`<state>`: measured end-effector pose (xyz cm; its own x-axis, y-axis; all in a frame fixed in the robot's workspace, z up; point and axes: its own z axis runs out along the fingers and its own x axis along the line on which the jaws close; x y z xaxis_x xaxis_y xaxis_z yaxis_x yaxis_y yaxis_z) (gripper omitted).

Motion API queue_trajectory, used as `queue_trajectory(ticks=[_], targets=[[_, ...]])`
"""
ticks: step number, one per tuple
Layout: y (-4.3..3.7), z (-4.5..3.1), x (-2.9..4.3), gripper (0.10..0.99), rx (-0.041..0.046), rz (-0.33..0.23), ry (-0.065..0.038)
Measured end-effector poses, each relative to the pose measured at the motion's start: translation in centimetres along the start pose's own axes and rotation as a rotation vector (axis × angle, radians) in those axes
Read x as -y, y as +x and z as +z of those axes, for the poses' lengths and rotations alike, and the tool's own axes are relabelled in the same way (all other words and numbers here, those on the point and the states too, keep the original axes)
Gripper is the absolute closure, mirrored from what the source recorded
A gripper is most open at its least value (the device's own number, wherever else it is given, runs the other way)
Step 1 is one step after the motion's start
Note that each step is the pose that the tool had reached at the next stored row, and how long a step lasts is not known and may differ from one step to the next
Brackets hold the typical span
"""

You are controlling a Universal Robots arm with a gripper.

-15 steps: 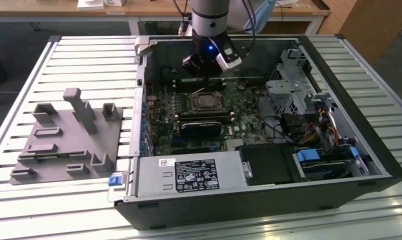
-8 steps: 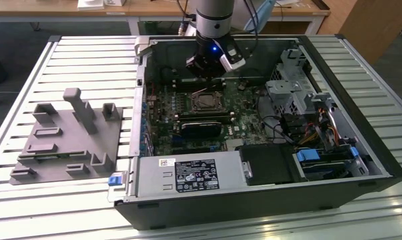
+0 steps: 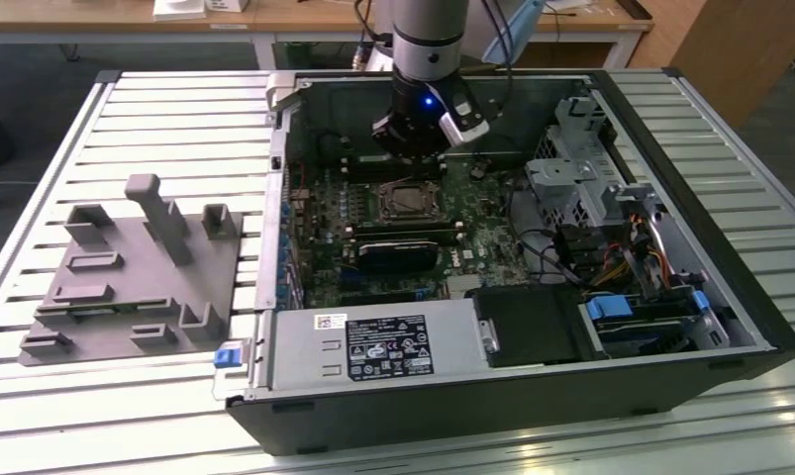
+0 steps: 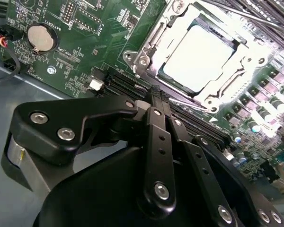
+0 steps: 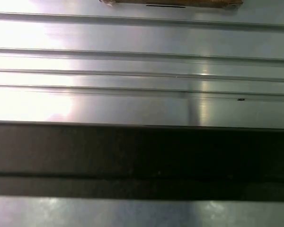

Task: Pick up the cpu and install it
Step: 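Install the first cpu locking lever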

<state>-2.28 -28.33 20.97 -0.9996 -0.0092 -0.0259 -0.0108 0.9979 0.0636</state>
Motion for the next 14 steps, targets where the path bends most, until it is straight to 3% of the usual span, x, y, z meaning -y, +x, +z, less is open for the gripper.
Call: queue_trajectory(ticks=[7, 14], targets=[[-0.13, 0.86, 0.05, 0.98, -0.0001, 0.0, 0.0], [-0.15, 0.91, 0.05, 0.98, 0.0, 0.0, 0.008]])
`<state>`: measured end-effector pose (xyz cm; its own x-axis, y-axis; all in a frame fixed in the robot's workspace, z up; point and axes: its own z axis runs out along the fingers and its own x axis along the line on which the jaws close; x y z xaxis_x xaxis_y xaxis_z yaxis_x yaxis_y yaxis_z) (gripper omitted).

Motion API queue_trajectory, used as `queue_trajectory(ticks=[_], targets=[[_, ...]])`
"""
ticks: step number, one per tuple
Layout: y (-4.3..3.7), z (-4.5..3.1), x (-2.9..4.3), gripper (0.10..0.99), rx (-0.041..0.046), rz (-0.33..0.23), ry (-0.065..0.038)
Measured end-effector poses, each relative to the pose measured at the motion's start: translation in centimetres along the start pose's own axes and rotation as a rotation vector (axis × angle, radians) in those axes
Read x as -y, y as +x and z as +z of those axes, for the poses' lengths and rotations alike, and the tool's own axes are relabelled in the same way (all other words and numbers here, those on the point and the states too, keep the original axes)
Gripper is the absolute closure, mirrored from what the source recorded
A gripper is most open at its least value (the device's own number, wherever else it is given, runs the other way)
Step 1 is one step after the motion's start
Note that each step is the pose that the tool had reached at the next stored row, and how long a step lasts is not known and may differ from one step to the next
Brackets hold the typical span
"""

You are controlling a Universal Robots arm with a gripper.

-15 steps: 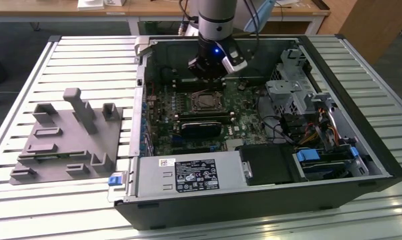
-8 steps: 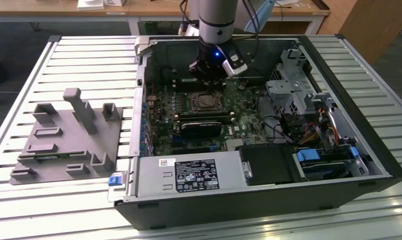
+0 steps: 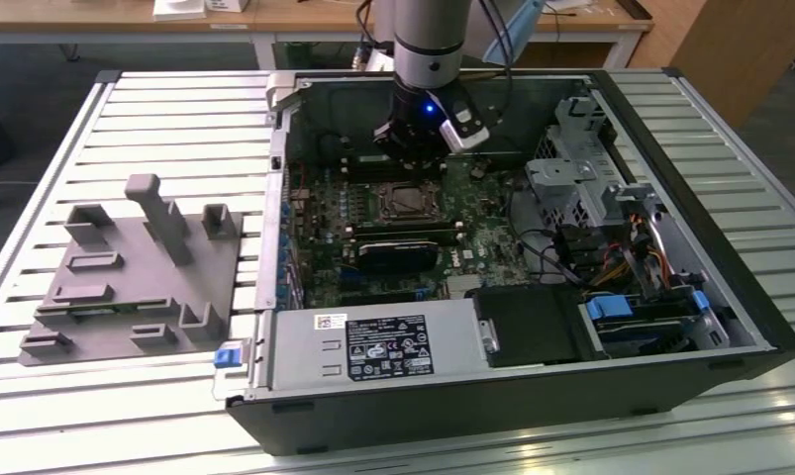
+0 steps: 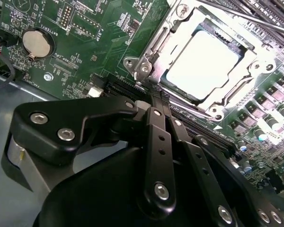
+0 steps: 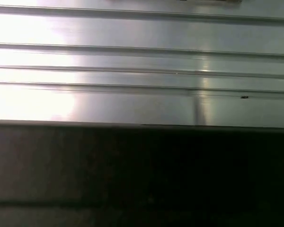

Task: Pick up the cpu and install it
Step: 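Install the first cpu locking lever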

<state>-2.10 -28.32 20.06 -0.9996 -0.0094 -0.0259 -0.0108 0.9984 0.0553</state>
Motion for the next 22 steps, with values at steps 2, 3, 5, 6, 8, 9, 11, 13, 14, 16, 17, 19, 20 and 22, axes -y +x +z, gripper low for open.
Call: queue_trajectory(ticks=[2, 3, 5, 6, 8, 9, 11, 13, 14, 16, 17, 19, 20, 22], targets=[[0.0, 0.02, -0.01, 0.98, -0.0002, 0.0, 0.009], [0.0, 0.05, -0.03, 0.98, -0.0004, 0.0, 0.014], [0.01, 0.11, -0.07, 0.98, -0.0005, -0.001, 0.023], [0.01, 0.15, -0.1, 0.98, -0.0005, -0.001, 0.026], [0.0, 0.27, -0.18, 0.98, -0.0004, -0.001, 0.031], [0.0, 0.3, -0.21, 0.98, -0.0006, -0.001, 0.032], [-0.01, 0.34, -0.26, 0.98, -0.0006, -0.001, 0.033], [-0.01, 0.35, -0.3, 0.98, -0.0005, -0.001, 0.031], [-0.01, 0.36, -0.32, 0.98, -0.0005, -0.001, 0.029], [-0.01, 0.37, -0.36, 0.98, -0.0002, -0.001, 0.026], [-0.01, 0.37, -0.37, 0.98, -0.0002, -0.001, 0.025], [-0.02, 0.3, -0.37, 0.98, -0.0004, -0.001, 0.025], [-0.02, 0.19, -0.39, 0.98, -0.0001, -0.001, 0.025], [-0.03, -0.25, -0.4, 0.98, -0.0003, -0.001, 0.025]])
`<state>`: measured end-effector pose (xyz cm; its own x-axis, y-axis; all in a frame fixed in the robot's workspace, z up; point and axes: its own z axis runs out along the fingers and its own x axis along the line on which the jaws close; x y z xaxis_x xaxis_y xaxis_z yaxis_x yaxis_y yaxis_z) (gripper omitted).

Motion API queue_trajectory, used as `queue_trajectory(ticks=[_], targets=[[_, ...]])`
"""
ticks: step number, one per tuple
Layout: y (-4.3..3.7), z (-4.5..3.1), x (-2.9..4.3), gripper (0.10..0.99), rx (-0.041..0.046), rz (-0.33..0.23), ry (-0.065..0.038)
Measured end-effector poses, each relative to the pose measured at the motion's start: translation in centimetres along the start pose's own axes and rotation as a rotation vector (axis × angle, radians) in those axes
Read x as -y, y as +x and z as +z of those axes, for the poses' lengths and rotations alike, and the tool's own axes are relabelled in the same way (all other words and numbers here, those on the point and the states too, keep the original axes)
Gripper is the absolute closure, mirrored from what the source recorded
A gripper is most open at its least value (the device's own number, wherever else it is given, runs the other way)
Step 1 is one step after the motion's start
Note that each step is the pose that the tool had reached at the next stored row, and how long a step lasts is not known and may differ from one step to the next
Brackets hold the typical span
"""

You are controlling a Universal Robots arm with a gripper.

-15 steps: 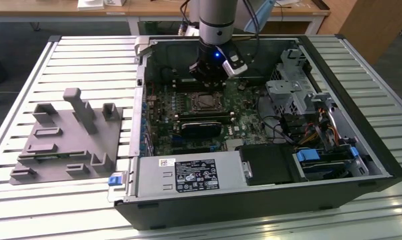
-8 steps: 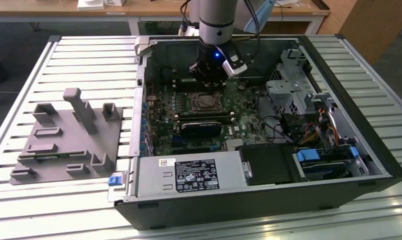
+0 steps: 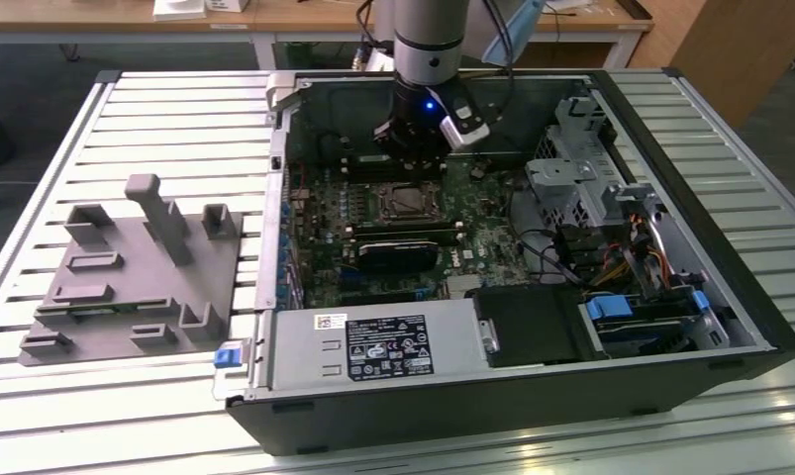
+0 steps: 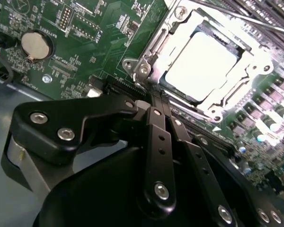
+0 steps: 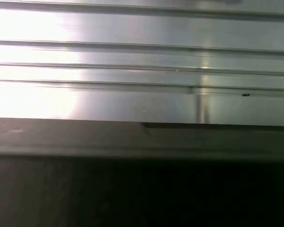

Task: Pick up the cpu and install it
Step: 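Install the first cpu locking lever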

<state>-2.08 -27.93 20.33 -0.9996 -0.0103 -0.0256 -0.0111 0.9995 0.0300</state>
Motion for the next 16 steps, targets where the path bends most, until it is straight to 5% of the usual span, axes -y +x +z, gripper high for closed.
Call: queue_trajectory(ticks=[3, 16], targets=[[-0.02, -0.66, -0.02, 0.98, -0.0001, 0.0, 0.002], [-0.05, -0.68, 0.2, 0.98, -0.0001, 0.0, 0.004]])
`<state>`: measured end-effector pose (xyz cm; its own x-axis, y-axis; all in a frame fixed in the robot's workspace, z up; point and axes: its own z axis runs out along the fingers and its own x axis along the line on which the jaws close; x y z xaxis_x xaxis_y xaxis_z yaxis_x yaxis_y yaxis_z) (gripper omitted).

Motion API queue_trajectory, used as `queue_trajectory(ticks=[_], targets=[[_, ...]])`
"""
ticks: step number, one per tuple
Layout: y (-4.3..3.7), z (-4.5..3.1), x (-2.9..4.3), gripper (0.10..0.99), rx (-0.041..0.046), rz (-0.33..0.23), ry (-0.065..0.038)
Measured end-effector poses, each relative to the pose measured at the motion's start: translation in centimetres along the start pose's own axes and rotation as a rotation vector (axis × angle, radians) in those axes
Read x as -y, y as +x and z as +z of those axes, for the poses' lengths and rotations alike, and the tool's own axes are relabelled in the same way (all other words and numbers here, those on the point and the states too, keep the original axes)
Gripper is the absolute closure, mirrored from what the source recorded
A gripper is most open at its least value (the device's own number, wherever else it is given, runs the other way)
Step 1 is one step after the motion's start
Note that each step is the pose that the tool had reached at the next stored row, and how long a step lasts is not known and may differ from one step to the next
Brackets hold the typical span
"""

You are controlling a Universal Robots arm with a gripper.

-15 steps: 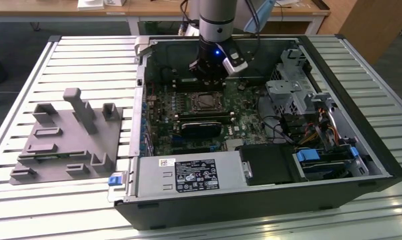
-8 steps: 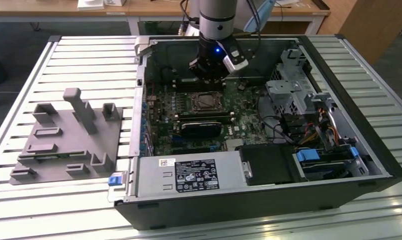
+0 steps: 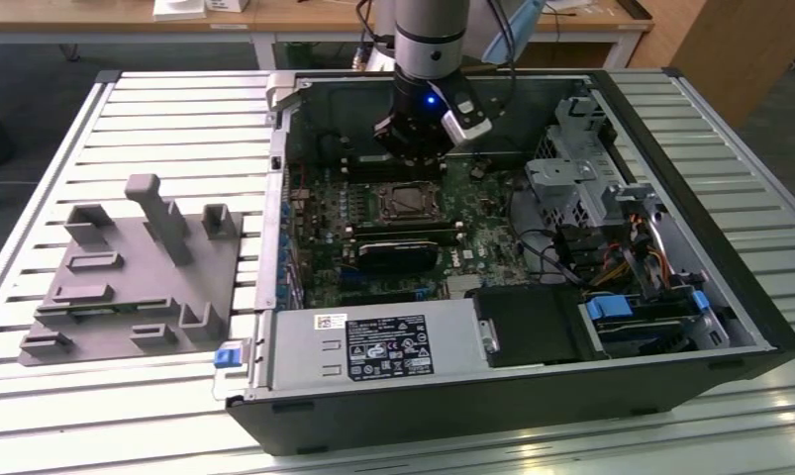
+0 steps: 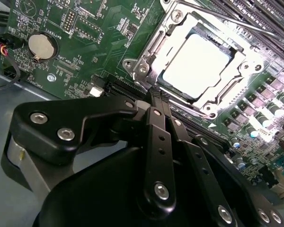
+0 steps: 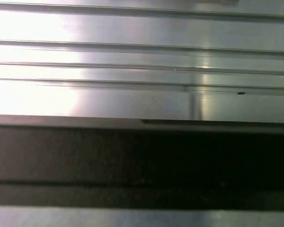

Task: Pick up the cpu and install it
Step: 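Install the first cpu locking lever, then install the second cpu locking lever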

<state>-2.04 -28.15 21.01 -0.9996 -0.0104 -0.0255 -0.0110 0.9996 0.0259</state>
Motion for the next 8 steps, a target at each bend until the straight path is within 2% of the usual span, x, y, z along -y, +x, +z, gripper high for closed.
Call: queue_trajectory(ticks=[8], targets=[[-0.01, 0.02, 0.17, 0.98, 0.0, 0.0, 0.0]])
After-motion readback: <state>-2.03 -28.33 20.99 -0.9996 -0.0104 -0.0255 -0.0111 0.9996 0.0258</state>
